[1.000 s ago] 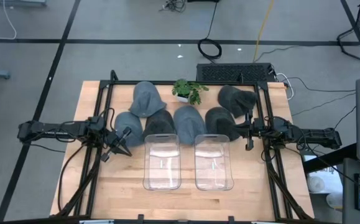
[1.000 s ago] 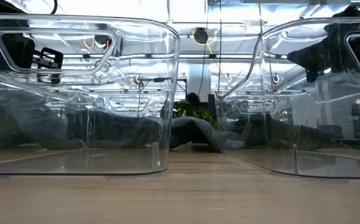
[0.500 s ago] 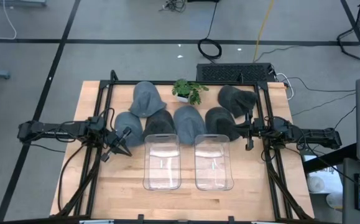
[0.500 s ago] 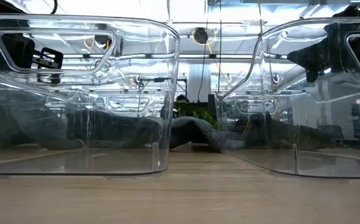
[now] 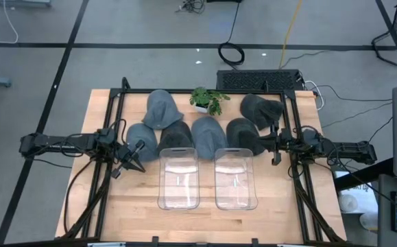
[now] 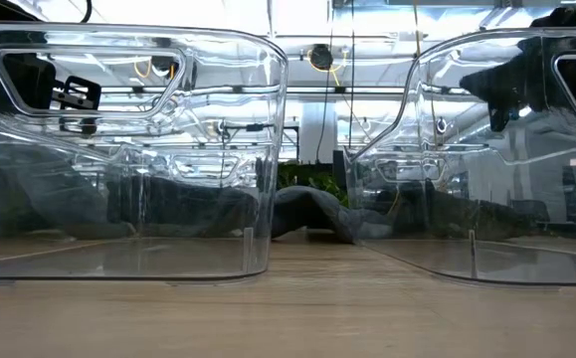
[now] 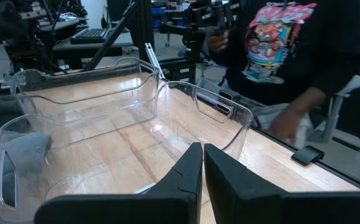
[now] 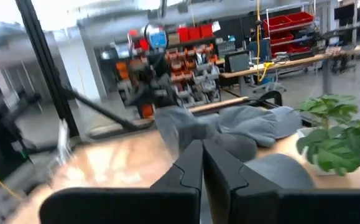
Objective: Pick & Place hat
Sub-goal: Put the top black cap into the right transparent bin
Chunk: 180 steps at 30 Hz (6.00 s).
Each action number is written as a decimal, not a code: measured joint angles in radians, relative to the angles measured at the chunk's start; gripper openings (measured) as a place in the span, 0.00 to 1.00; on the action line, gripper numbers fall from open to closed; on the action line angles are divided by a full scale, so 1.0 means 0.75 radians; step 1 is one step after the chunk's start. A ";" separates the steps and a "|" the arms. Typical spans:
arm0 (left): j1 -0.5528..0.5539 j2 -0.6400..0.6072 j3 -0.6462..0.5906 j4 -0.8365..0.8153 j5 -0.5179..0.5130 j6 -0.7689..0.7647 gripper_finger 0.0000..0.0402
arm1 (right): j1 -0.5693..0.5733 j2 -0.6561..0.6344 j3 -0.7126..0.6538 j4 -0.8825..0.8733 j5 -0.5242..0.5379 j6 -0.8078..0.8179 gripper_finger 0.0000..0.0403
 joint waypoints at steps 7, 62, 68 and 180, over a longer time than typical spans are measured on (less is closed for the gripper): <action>0.000 0.000 0.000 0.000 0.000 0.000 0.06 | -0.001 0.001 0.000 0.197 0.143 0.131 0.01; 0.000 0.000 0.000 -0.002 0.000 0.000 0.06 | -0.110 0.823 0.756 -0.681 1.184 -0.267 0.62; 0.000 0.000 0.000 0.000 0.000 0.000 0.06 | -0.444 1.172 0.995 -1.150 0.847 -0.041 0.63; 0.000 0.000 0.000 0.000 0.000 0.000 0.06 | -0.803 1.065 0.794 -0.674 0.278 -0.195 0.00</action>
